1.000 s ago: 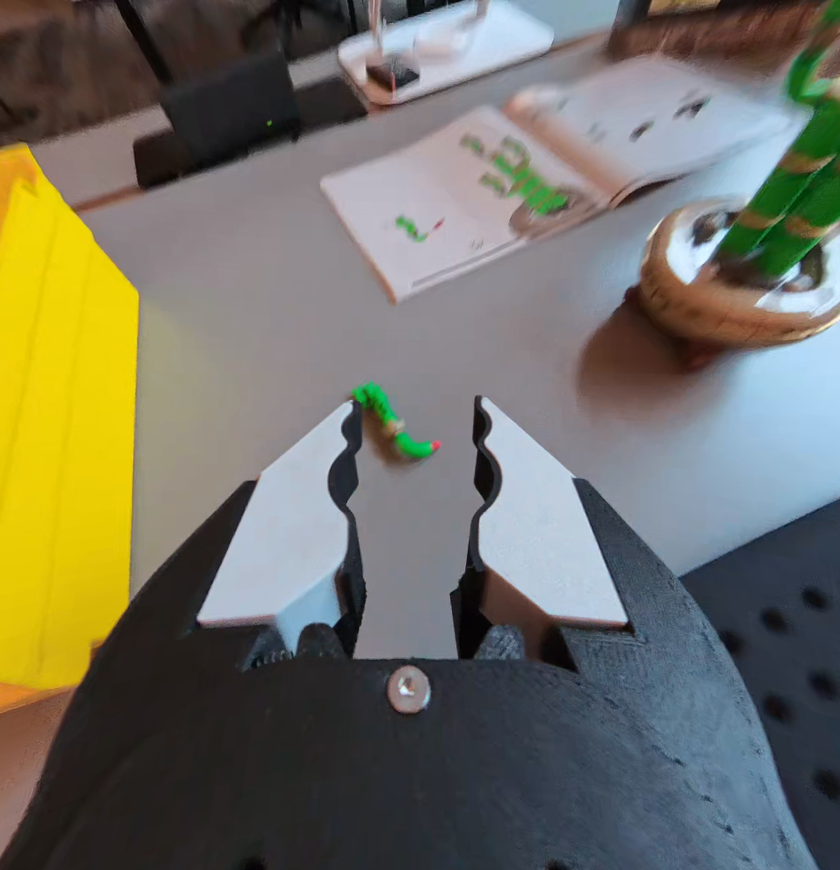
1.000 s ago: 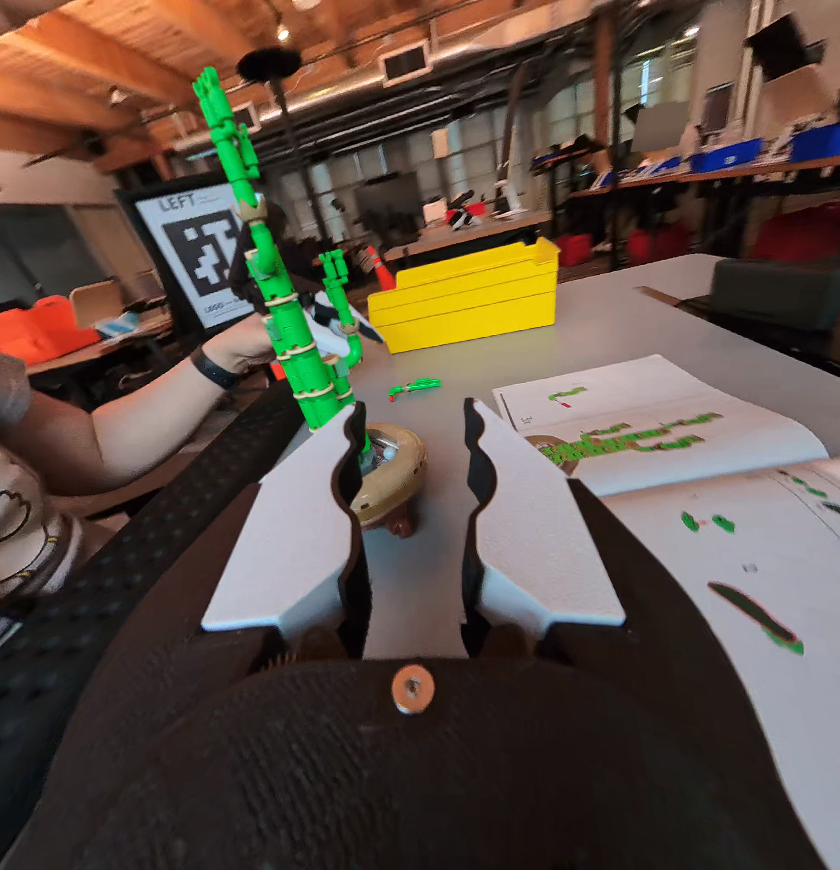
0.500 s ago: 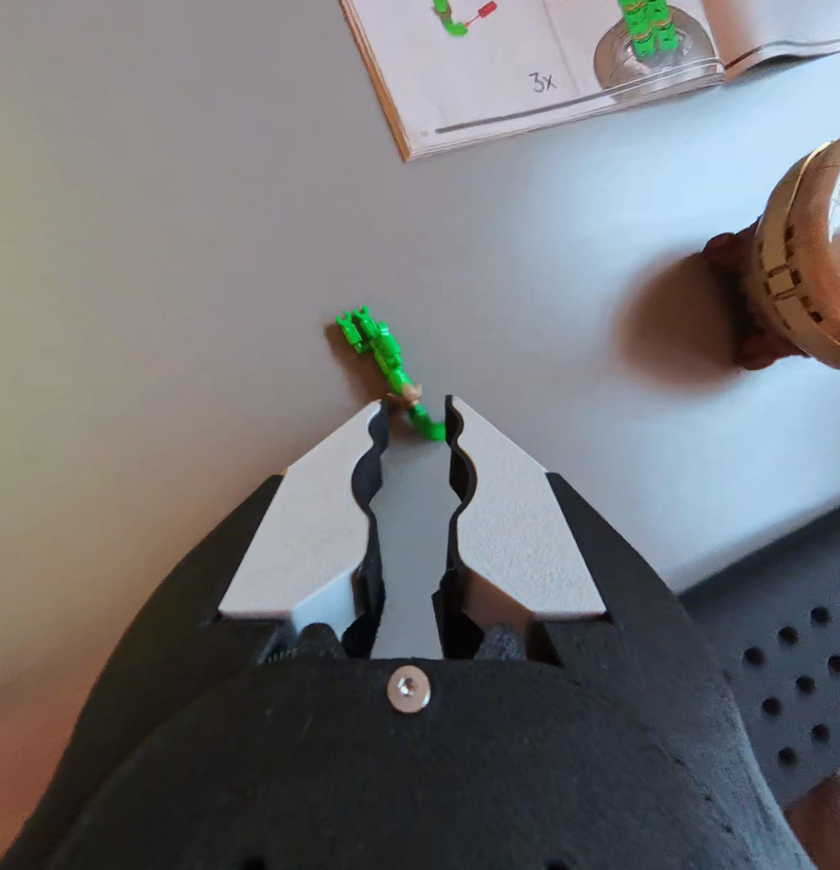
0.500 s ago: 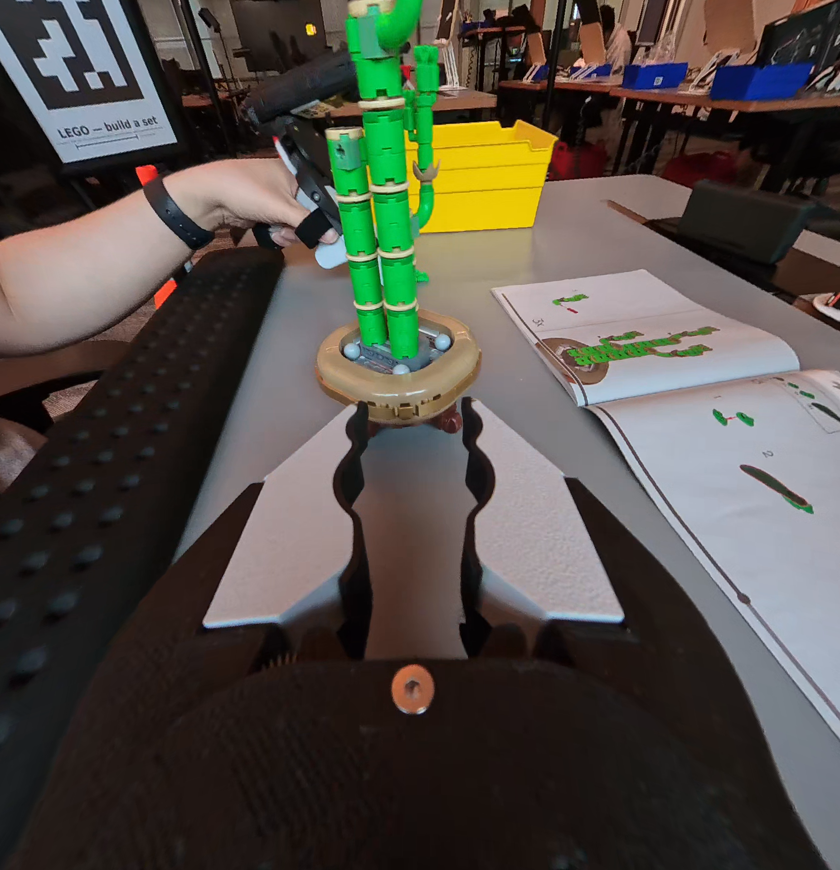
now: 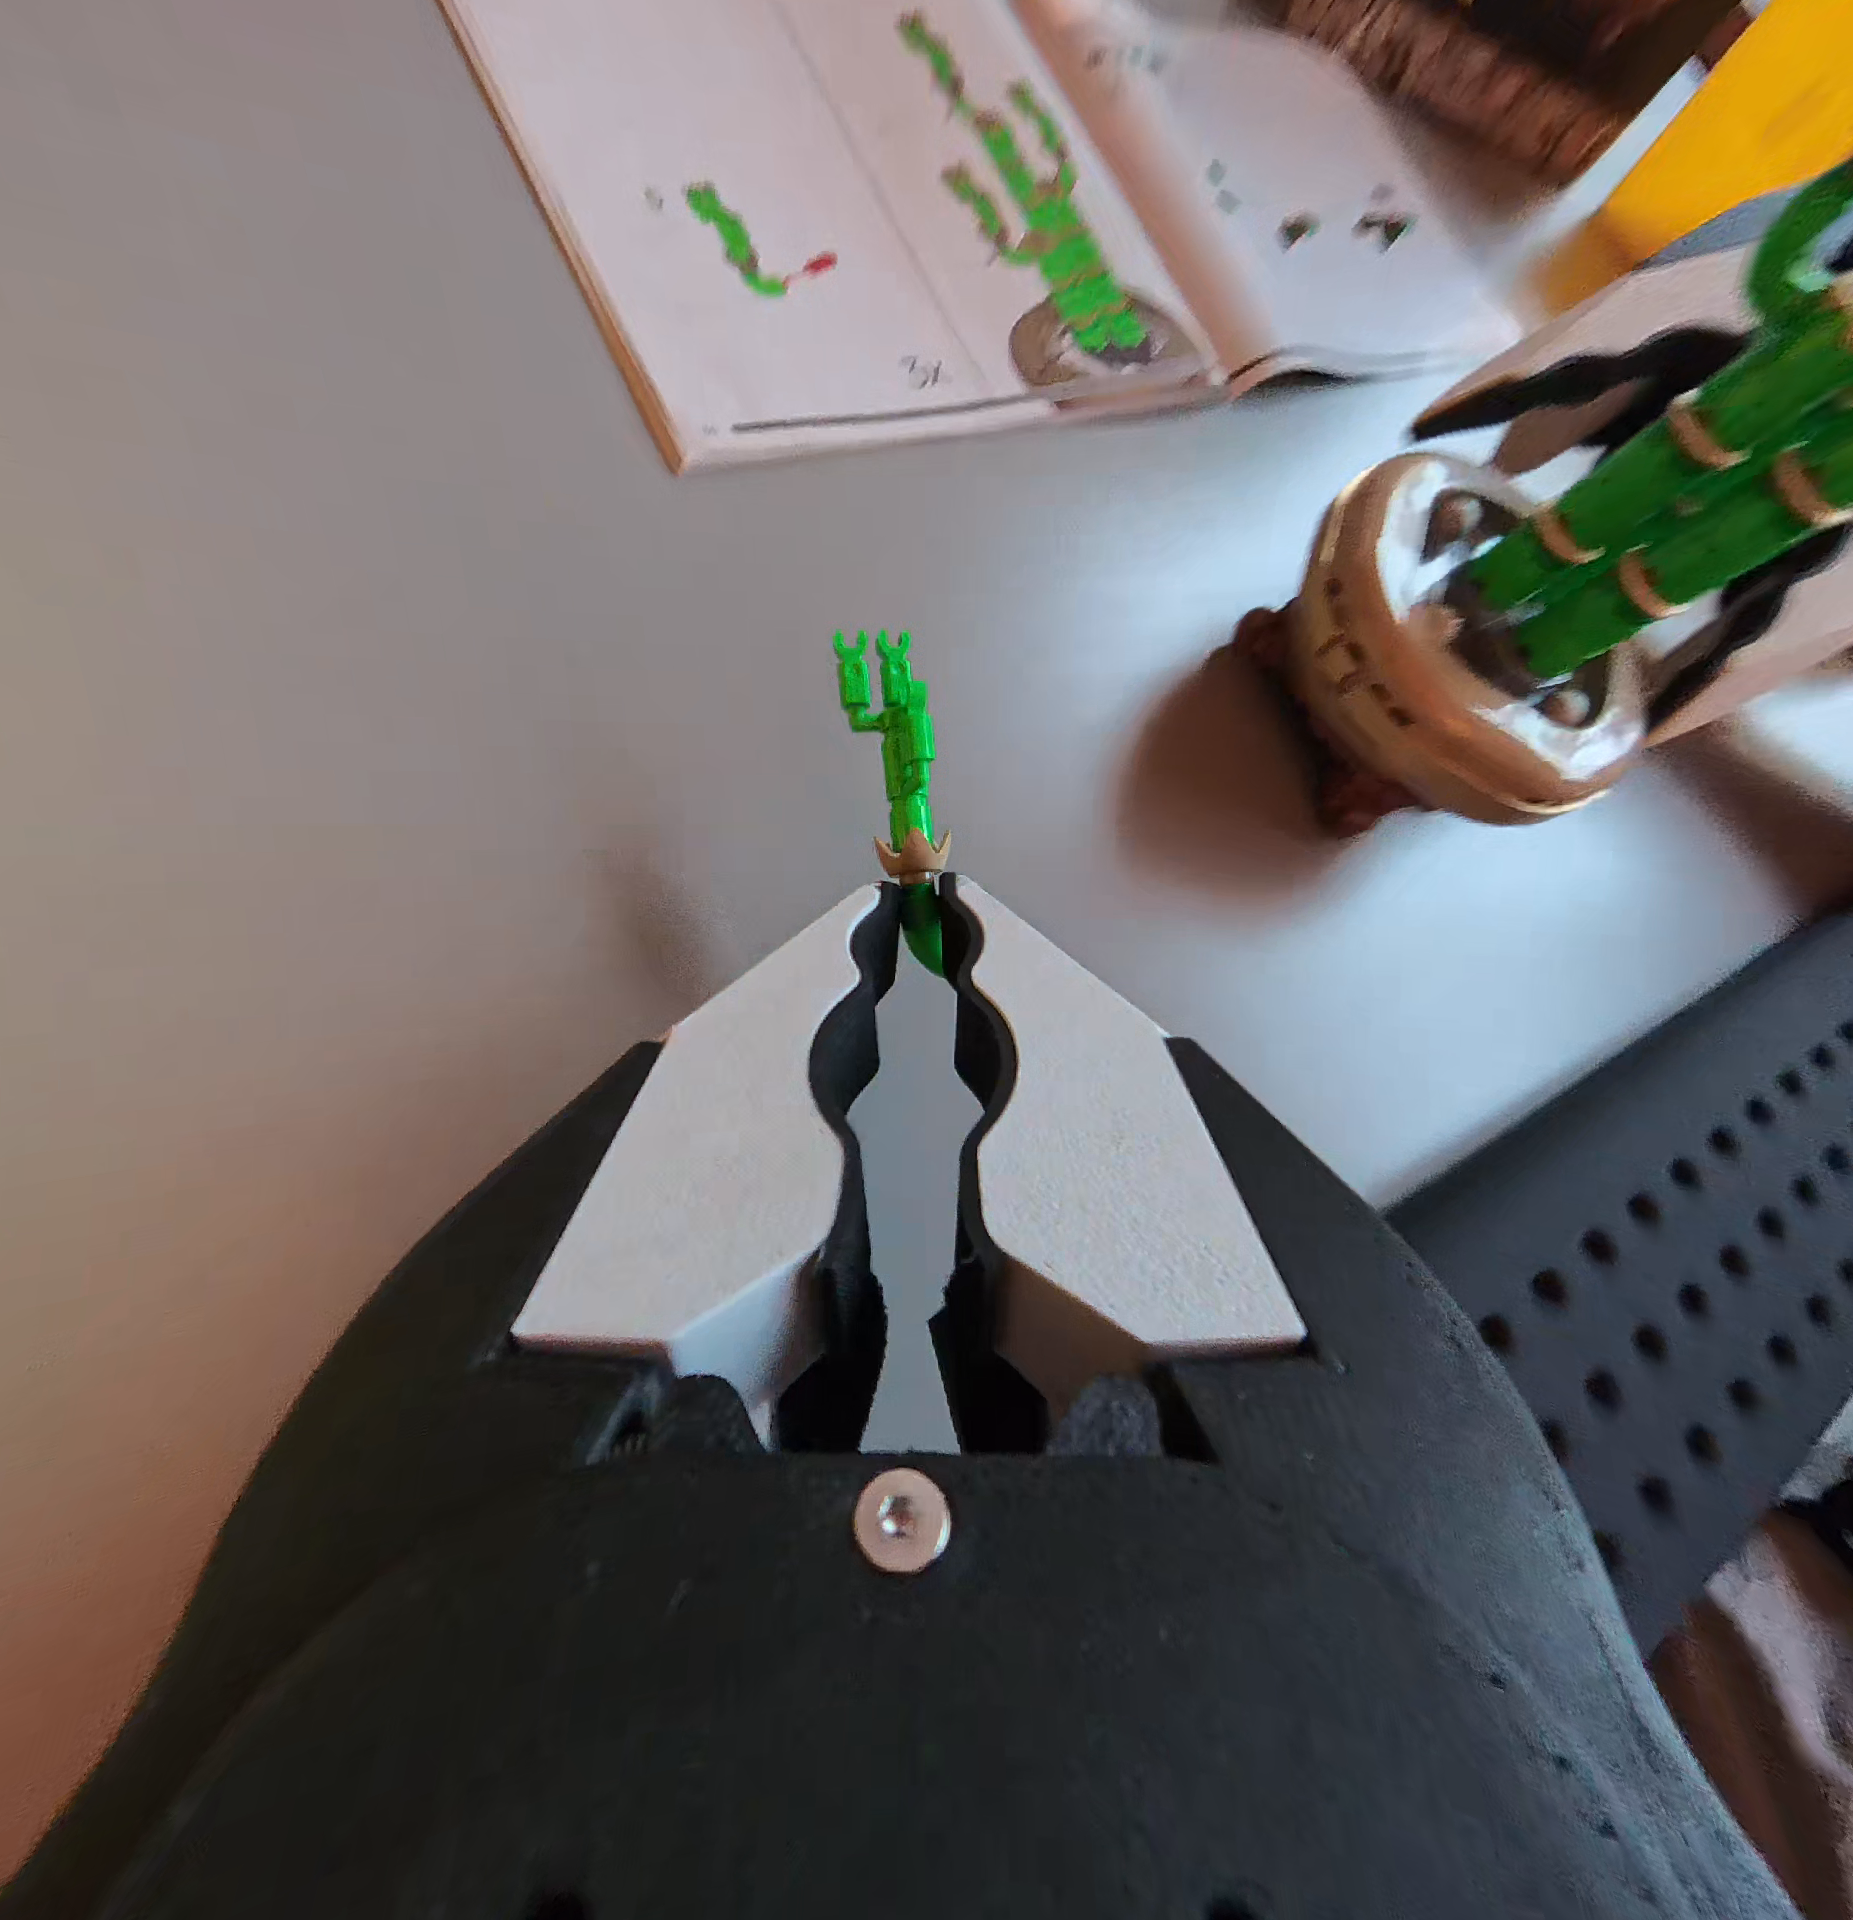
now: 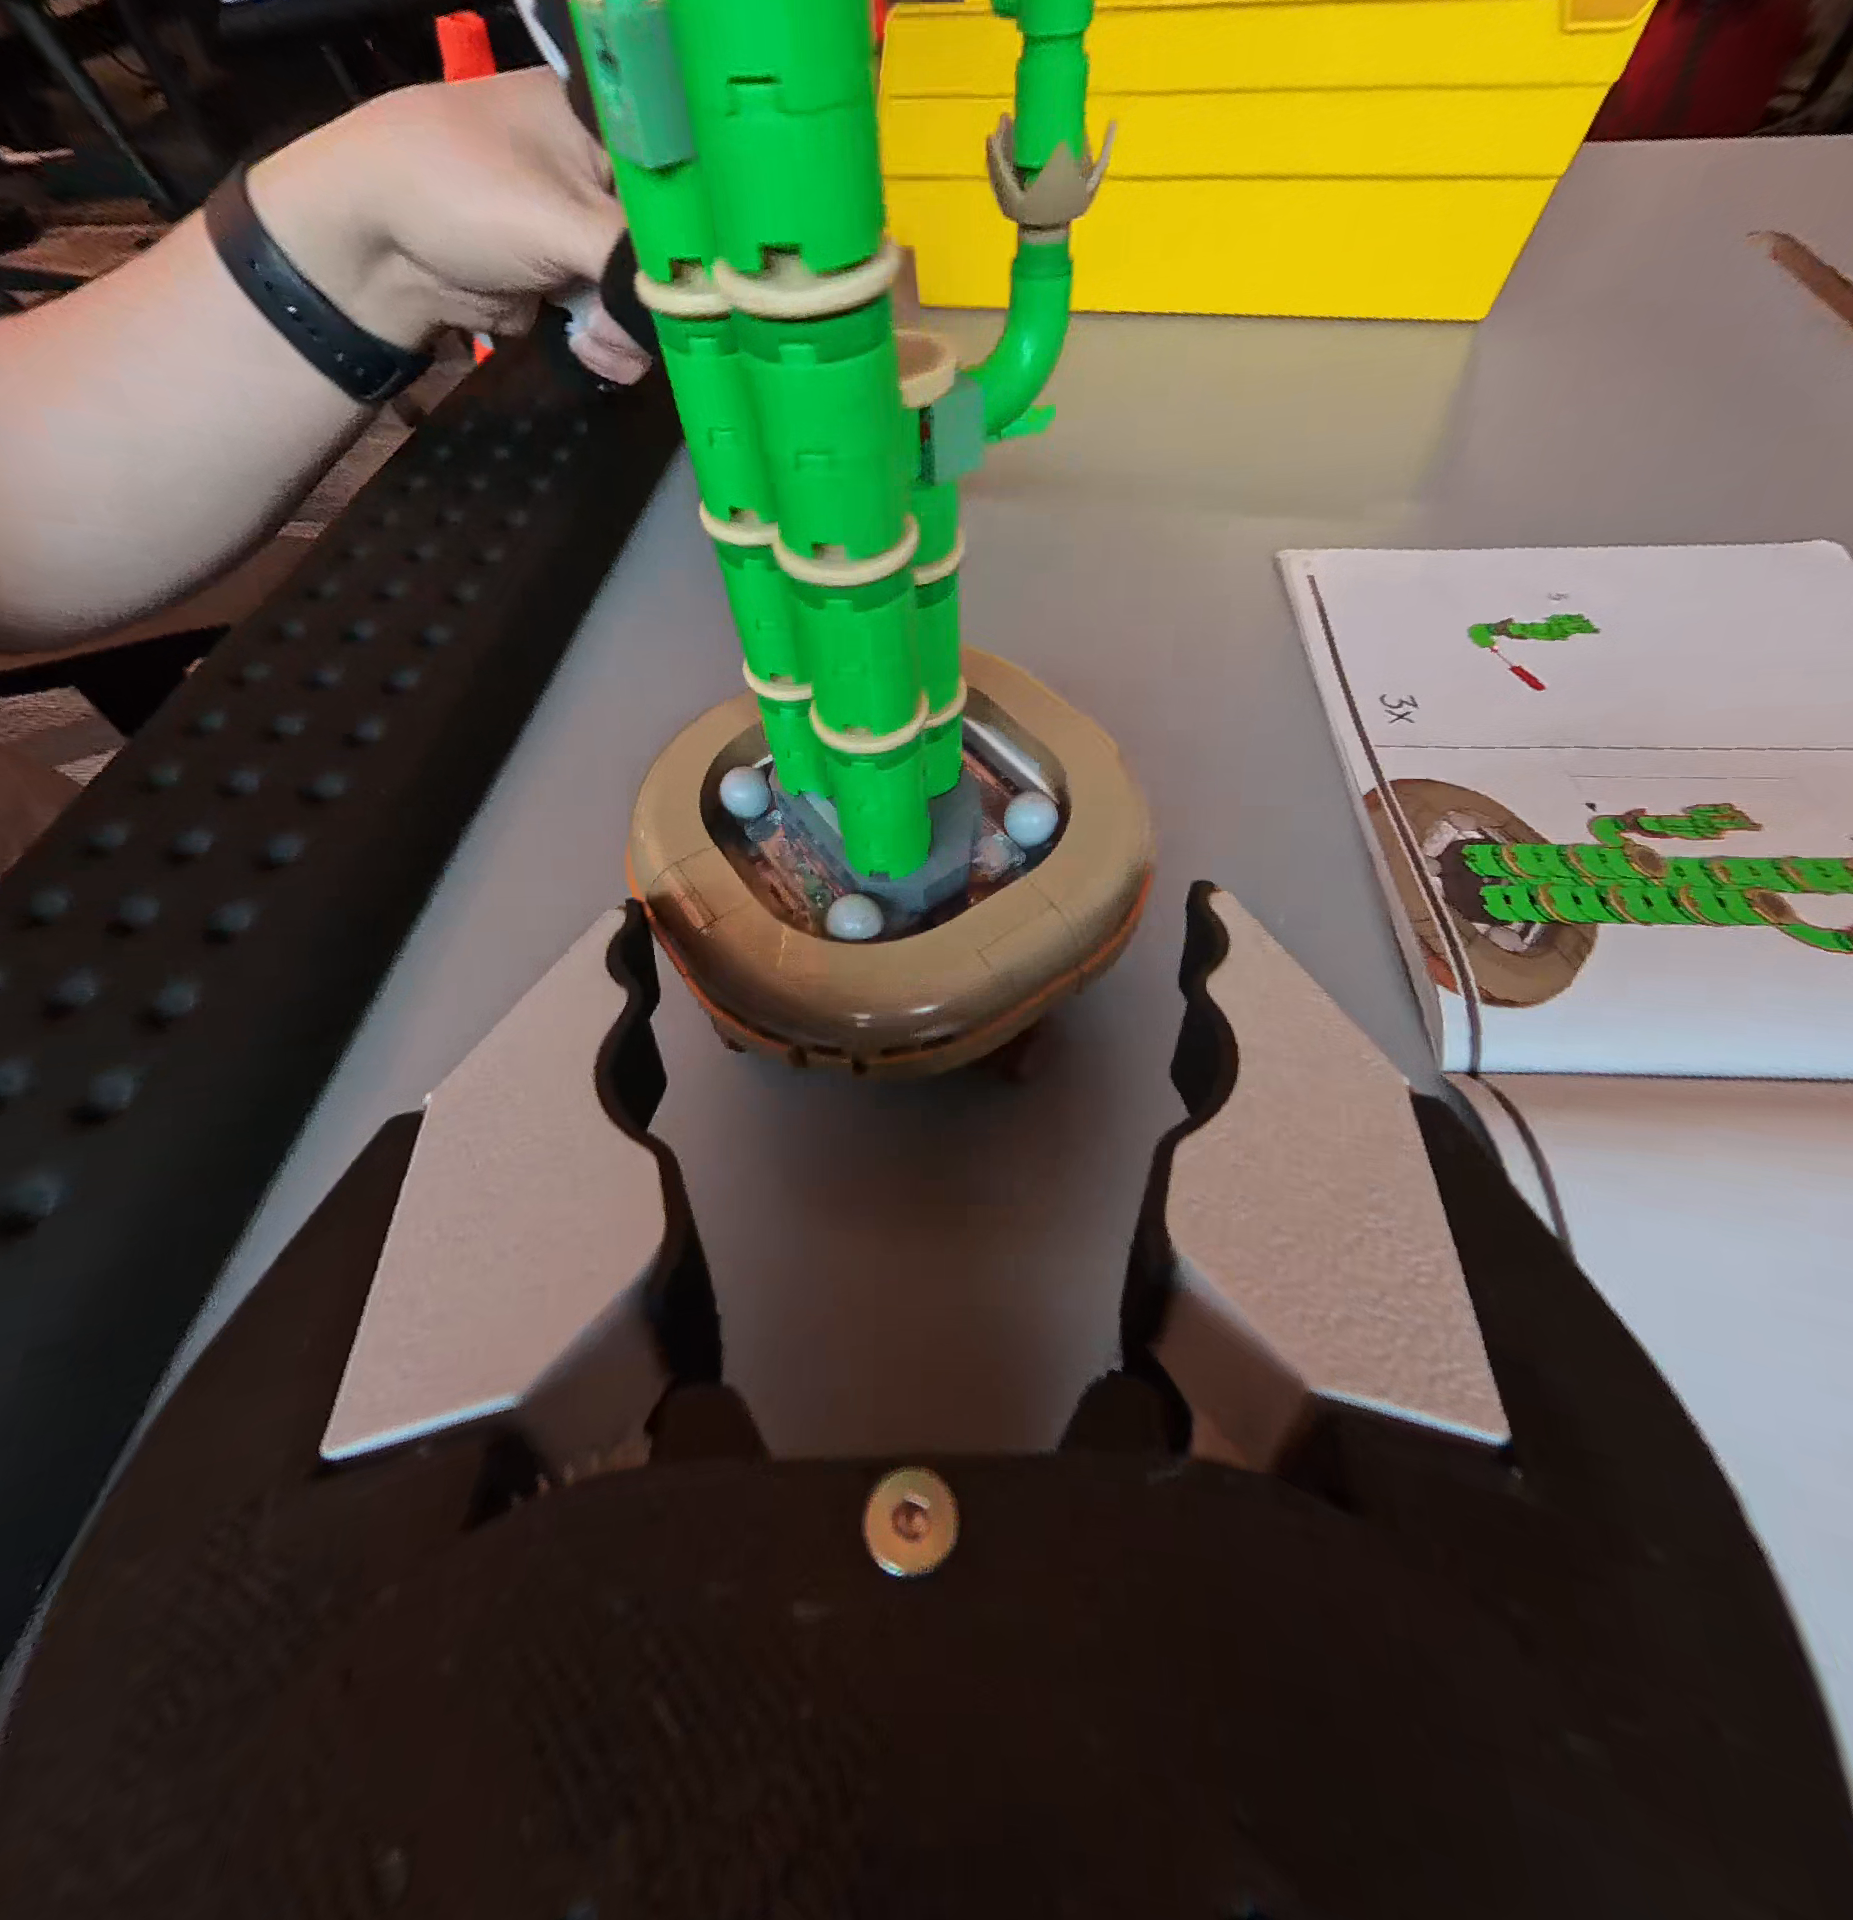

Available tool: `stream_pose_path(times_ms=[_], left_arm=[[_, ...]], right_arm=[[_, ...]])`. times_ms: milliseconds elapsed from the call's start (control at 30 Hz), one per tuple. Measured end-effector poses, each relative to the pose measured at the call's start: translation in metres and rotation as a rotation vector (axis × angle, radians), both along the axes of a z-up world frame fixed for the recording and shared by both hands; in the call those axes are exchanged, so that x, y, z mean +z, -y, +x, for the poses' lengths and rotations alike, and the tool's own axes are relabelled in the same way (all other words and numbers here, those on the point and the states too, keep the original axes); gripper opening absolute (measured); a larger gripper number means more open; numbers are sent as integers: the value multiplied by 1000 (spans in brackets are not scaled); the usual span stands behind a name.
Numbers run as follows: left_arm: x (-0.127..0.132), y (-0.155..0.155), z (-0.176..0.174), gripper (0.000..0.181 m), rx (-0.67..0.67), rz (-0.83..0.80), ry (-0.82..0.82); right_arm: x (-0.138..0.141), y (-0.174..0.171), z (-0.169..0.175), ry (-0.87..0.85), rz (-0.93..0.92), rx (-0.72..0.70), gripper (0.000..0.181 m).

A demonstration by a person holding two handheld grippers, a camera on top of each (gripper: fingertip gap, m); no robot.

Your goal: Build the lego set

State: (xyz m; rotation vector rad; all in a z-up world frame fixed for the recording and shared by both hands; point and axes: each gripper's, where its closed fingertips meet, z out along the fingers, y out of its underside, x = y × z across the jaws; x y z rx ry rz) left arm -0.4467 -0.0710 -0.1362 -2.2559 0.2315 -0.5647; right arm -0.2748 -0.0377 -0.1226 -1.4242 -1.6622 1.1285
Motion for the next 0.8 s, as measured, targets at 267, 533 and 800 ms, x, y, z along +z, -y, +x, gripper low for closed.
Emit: stream_pose_path(times_ms=[267, 533, 800], left_arm=[[46, 20, 17, 6, 3, 189, 160], [61, 24, 31, 6, 5, 274, 234], [62, 38, 37, 6, -1, 290, 251]], right_arm=[[-1, 8, -12, 27, -20, -123, 94], [-5, 28, -43, 127, 38, -348, 98], [13, 19, -46, 39, 46, -12, 108]])
